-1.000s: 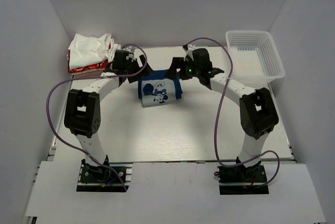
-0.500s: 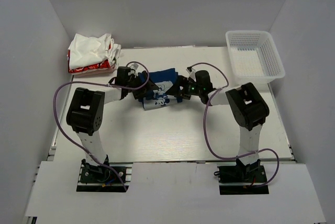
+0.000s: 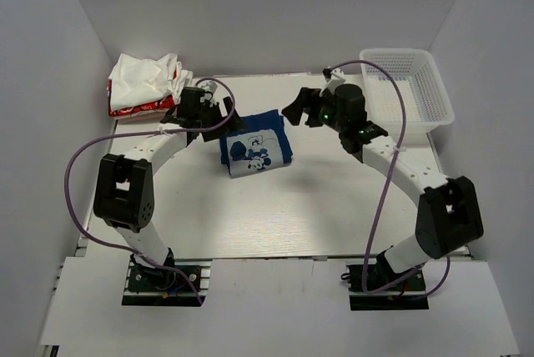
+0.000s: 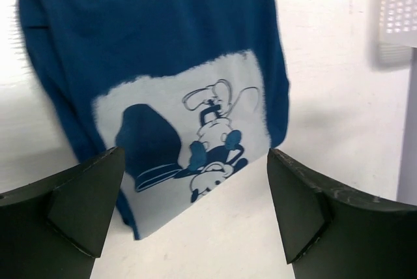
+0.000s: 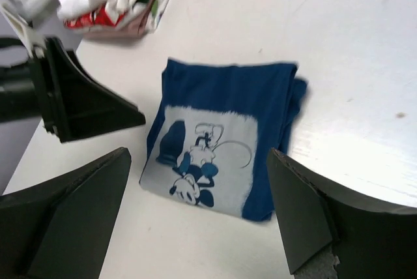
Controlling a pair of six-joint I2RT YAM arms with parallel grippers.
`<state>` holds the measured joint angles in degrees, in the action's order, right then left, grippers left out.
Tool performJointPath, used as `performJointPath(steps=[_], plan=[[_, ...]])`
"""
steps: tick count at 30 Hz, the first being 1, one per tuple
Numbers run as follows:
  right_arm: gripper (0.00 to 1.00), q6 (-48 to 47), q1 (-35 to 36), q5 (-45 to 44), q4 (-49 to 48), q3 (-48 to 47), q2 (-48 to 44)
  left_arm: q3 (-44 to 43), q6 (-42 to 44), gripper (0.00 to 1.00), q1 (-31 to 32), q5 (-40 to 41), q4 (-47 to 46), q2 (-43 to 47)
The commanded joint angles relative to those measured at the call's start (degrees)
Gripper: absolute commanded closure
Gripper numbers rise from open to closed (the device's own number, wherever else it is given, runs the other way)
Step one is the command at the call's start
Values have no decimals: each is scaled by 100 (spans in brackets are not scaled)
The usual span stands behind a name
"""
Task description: Fold and stack the t-shirts
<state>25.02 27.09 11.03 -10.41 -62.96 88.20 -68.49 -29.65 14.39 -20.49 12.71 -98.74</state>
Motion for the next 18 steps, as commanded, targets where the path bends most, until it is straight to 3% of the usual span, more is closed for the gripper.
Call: performJointPath(steps=[1, 13, 18], plan=[[10, -401, -11, -872, 680, -77, -295, -42, 214, 0, 2, 529, 566, 154], [10, -524, -20, -1138, 954, 222, -919, -94, -111, 0, 2, 1389, 671, -627], [10, -533, -11, -1155, 980, 328, -1042, -209, -111, 4, 2, 1364, 558, -1059]])
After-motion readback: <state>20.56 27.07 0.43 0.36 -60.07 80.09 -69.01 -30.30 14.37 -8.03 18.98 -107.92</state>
